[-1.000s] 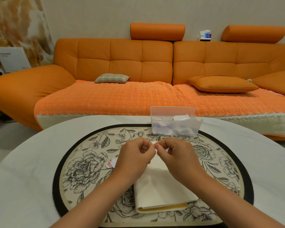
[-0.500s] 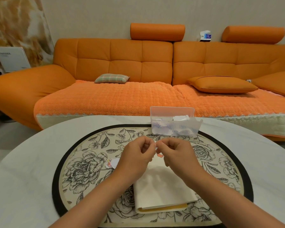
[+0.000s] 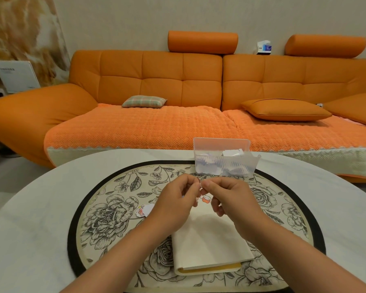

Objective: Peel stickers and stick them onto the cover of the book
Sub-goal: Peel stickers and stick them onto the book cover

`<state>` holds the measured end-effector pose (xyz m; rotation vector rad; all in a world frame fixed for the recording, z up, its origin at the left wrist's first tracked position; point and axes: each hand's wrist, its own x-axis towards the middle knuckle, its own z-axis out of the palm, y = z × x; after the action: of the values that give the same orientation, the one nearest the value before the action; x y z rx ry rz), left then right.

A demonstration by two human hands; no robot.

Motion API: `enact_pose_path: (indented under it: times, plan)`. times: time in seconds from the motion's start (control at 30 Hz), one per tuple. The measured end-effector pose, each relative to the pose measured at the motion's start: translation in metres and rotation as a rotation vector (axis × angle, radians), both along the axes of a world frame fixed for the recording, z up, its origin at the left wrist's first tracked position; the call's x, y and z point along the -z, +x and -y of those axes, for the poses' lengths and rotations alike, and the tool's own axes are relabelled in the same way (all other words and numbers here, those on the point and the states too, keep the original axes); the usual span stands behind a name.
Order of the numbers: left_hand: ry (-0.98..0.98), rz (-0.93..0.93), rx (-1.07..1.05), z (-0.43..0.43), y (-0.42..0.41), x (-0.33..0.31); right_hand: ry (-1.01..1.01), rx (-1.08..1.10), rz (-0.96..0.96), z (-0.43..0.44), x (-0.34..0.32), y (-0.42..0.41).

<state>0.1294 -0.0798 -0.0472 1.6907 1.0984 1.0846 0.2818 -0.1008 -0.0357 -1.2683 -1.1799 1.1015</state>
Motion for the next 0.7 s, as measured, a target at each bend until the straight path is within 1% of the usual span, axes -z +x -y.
enact_pose_path:
  times: [0.17,0.3,0.43,0.6,0.7]
  plan:
    - [-0.070,0.073,0.010,0.000,-0.001,-0.002,-0.051,0.011,-0.045,-0.001,-0.001,0.000]
    - [-0.118,0.122,0.010,-0.001,-0.003,-0.002,0.007,0.072,0.036,-0.002,-0.001,0.002]
    - [-0.105,0.077,-0.036,-0.001,-0.004,-0.003,0.065,0.061,0.112,-0.002,0.000,0.001]
    - [-0.098,0.018,-0.077,-0.005,-0.006,-0.006,0.036,0.083,0.134,-0.008,0.002,-0.001]
    - [-0.065,-0.036,-0.118,-0.010,-0.013,-0.007,0.037,0.125,0.183,-0.013,0.001,-0.001]
